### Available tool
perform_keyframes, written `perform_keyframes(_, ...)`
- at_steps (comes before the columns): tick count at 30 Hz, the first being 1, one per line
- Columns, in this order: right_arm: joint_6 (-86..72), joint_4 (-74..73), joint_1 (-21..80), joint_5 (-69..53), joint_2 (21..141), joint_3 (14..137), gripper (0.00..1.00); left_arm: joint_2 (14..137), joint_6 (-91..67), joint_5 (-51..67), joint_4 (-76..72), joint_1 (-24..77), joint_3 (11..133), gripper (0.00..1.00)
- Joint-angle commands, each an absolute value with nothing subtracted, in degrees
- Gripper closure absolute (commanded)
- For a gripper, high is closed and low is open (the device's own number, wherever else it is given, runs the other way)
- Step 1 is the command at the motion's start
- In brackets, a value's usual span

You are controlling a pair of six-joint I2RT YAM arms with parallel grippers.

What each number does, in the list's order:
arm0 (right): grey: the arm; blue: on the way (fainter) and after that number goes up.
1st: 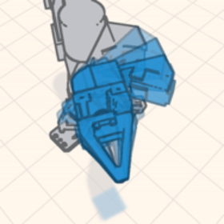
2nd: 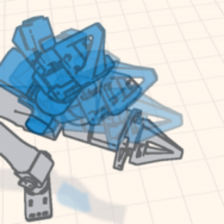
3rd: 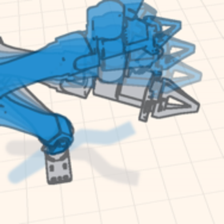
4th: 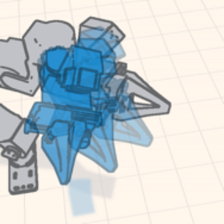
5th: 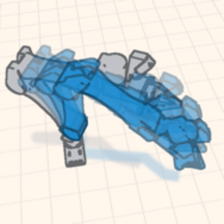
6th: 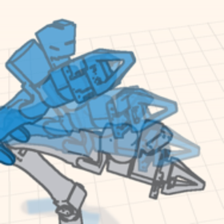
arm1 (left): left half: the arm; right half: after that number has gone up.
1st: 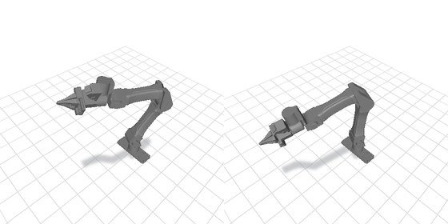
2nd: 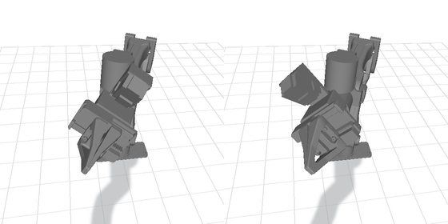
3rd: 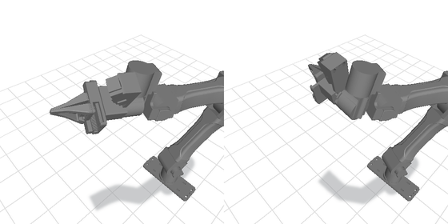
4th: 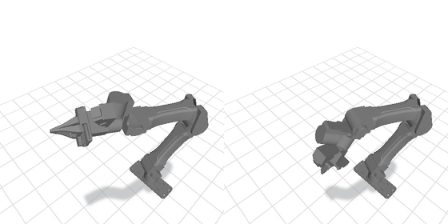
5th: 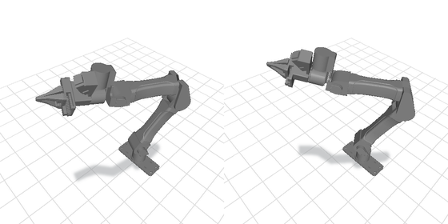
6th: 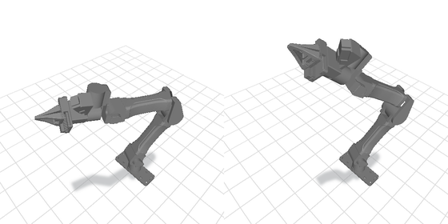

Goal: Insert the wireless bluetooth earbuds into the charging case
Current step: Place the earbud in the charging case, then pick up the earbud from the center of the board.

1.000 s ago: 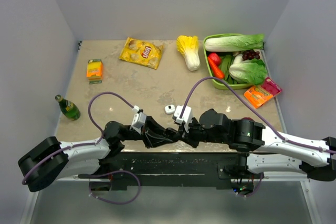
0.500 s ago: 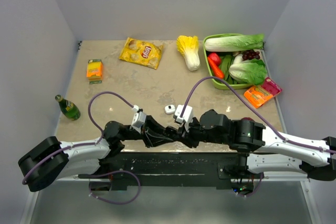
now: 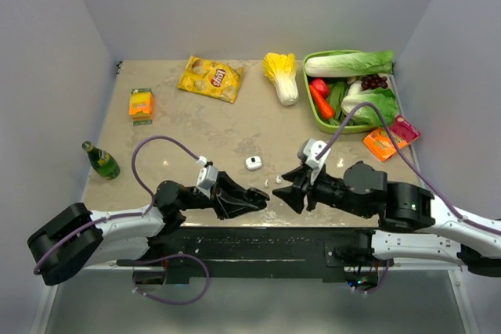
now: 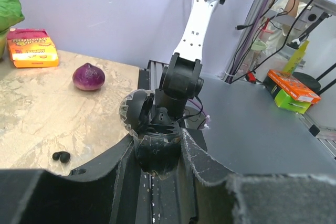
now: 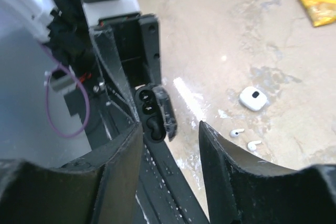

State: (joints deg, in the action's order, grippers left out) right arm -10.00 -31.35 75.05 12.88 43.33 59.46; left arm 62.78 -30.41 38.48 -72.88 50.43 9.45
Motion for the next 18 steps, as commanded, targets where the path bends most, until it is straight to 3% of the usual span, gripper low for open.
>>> perform_keyframes(1,-13.9,-30.0,75.1,24.1,40.4,59.8,0.47,62.1,-29.8,36.6,-80.4,50.7,8.2,1.0)
perform_keyframes(7,-33.1,-36.3,73.9,46.9,44.1,52.0,0.47,59.5,-29.6,29.1,-80.7,50.7,4.1,1.0)
perform_keyframes(8,-36.3,-36.3,70.7,46.2,45.4,50.6,0.45,58.4,-29.6,26.7,-80.9,50.7,3.3,1.0)
perform_keyframes(12,-35.8,-28.3,53.9,23.2,47.9,41.1,0.43,55.1,-29.8,22.1,-81.6,50.7,0.0,1.0)
perform_keyframes(18,-38.1,-21.5,48.0,20.7,55.9,35.5,0.51,52.0,-29.4,20.2,-80.6,50.7,-3.7,1.0)
